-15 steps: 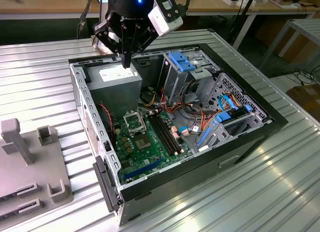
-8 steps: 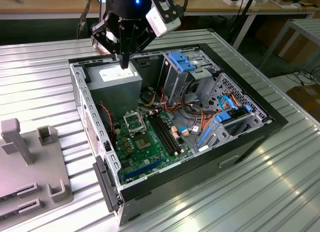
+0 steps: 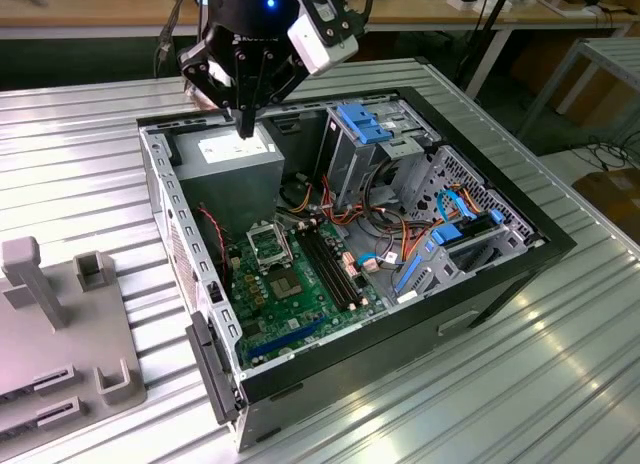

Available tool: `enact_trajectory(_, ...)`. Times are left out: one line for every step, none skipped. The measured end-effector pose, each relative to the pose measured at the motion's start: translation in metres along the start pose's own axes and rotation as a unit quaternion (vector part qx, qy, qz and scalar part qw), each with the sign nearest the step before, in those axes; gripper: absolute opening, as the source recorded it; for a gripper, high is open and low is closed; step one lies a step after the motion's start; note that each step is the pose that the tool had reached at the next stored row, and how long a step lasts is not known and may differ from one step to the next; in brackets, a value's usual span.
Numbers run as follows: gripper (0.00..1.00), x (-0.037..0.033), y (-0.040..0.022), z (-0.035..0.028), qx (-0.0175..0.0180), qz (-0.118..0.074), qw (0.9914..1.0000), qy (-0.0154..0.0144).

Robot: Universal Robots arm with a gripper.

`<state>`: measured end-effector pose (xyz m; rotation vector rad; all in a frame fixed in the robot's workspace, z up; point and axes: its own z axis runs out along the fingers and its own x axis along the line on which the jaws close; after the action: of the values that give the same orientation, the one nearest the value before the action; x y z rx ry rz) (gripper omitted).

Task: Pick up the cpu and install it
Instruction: 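Reach for the cpu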

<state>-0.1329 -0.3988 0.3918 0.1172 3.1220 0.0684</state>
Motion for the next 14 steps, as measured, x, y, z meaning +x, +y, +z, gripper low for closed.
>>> enact_trajectory(0.11,0.0004,0.0000,0.0000,0.0000,0.000,1.00000,0.0000)
enact_trajectory(0.11,0.0008,-0.0001,0.0001,0.0000,0.000,1.00000,0.0000)
enact_trajectory(0.11,0.0013,-0.0001,0.0001,0.0000,0.000,1.00000,0.0000)
enact_trajectory(0.11,0.0017,-0.0001,0.0001,0.0000,0.000,1.00000,0.0001)
enact_trajectory(0.11,0.0022,-0.0002,0.0001,0.0000,0.000,1.00000,0.0001)
enact_trajectory(0.11,0.0027,-0.0002,0.0002,0.0000,0.000,1.00000,0.0002)
enact_trajectory(0.11,0.0033,-0.0003,0.0002,0.0000,0.000,1.00000,0.0003)
enact_trajectory(0.11,0.0037,-0.0003,0.0002,0.0000,0.000,1.00000,0.0004)
enact_trajectory(0.11,0.0044,-0.0003,0.0003,0.0000,0.000,1.00000,0.0007)
enact_trajectory(0.11,0.0052,-0.0004,0.0003,0.0000,0.000,1.00000,0.0008)
enact_trajectory(0.11,0.0063,-0.0005,0.0003,0.0000,0.000,1.00000,0.0009)
enact_trajectory(0.11,0.0071,-0.0006,0.0003,0.0001,0.000,1.00000,0.0010)
enact_trajectory(0.11,0.0081,-0.0007,0.0004,0.0000,0.000,1.00000,0.0010)
enact_trajectory(0.11,0.0089,-0.0007,0.0004,0.0000,0.000,1.00000,0.0011)
